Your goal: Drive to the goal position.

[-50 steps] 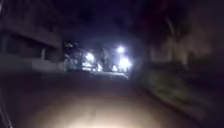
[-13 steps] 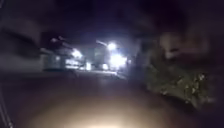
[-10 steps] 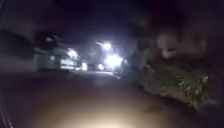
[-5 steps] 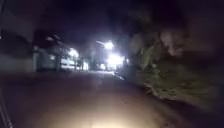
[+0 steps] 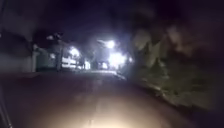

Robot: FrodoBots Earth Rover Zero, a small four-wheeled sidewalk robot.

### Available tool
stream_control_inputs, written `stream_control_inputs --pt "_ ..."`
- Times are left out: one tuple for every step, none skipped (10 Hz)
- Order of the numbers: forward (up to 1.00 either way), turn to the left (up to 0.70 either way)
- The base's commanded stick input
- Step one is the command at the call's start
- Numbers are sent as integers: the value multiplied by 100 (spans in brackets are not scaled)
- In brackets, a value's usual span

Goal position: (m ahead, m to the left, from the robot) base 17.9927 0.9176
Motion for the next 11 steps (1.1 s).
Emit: stream_control_inputs --pt "70 -13" --pt "70 -21" --pt "70 -29" --pt "70 -35" --pt "70 -35" --pt "70 -35" --pt "70 -23" --pt "70 0" --pt "70 0" --pt "70 0" --pt "70 0"
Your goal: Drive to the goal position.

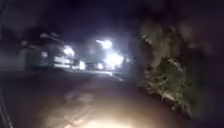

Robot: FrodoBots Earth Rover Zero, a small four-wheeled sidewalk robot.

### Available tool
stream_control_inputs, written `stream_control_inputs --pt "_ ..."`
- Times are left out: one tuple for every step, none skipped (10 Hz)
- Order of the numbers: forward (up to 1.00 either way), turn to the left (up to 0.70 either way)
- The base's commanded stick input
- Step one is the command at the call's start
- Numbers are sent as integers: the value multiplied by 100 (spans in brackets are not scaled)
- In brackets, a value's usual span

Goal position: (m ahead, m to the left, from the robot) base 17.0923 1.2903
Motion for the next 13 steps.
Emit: stream_control_inputs --pt "70 0" --pt "70 0" --pt "70 0" --pt "70 0" --pt "70 0" --pt "70 0" --pt "70 0" --pt "70 0" --pt "70 0" --pt "70 0" --pt "70 0" --pt "70 0" --pt "70 0"
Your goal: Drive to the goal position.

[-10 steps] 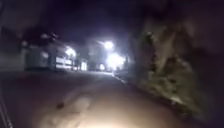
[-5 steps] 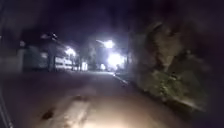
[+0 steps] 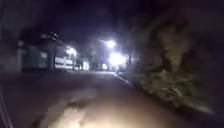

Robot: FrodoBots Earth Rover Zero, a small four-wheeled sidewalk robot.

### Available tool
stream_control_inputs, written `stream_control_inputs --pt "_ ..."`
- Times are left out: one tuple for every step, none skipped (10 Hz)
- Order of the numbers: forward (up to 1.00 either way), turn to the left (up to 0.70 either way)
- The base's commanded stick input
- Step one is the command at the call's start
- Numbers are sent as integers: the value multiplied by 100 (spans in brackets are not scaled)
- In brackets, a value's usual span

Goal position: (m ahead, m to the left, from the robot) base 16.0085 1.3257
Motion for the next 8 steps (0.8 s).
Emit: stream_control_inputs --pt "70 0" --pt "70 0" --pt "70 0" --pt "70 0" --pt "70 0" --pt "70 0" --pt "70 0" --pt "70 0"
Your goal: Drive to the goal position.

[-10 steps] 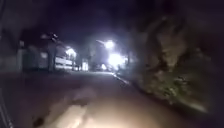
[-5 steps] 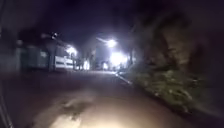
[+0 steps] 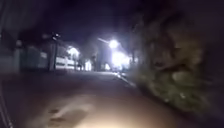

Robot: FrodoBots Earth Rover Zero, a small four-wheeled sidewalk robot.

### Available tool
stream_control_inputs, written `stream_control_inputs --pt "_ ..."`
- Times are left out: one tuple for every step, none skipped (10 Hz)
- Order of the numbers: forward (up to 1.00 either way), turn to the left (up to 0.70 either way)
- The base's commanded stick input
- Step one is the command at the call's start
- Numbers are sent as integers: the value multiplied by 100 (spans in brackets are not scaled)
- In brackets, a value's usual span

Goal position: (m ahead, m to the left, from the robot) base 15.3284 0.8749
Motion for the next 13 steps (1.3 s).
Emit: stream_control_inputs --pt "70 0" --pt "70 0" --pt "70 0" --pt "70 0" --pt "70 0" --pt "70 0" --pt "70 0" --pt "70 0" --pt "70 0" --pt "70 0" --pt "70 0" --pt "70 0" --pt "70 0"
